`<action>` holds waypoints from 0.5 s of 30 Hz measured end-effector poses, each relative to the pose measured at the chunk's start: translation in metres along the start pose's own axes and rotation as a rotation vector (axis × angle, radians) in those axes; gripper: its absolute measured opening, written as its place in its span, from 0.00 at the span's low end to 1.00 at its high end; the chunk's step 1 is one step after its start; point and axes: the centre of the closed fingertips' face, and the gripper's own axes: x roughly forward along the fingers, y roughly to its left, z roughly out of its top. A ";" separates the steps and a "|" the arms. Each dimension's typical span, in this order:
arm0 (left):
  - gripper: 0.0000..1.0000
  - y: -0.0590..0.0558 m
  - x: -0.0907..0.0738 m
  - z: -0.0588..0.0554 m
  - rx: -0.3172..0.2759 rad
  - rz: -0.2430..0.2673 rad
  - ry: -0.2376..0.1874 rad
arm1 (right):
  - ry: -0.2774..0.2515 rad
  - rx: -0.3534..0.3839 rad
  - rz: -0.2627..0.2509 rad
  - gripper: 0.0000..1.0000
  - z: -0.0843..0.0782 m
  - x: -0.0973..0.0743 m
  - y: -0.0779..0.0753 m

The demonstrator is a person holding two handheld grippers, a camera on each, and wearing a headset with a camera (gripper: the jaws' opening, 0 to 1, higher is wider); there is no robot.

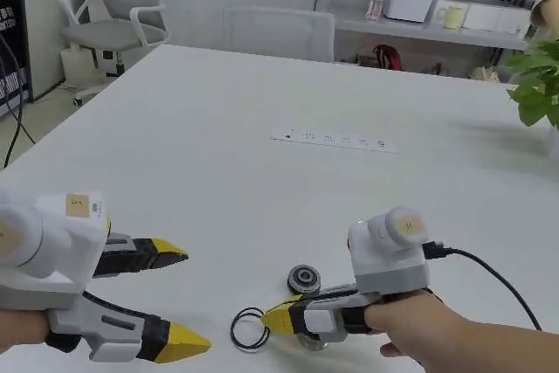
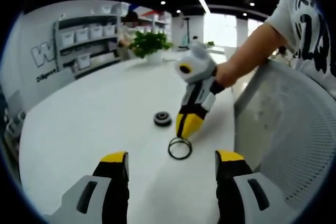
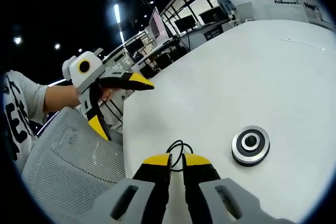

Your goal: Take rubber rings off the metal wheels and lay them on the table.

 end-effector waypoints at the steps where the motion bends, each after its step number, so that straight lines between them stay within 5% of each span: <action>1: 0.68 0.001 0.000 0.000 -0.001 0.002 -0.002 | -0.001 -0.007 0.000 0.08 0.000 0.000 0.000; 15: 0.68 0.007 0.004 0.005 -0.002 0.008 -0.017 | -0.067 -0.072 0.000 0.20 0.019 -0.011 0.005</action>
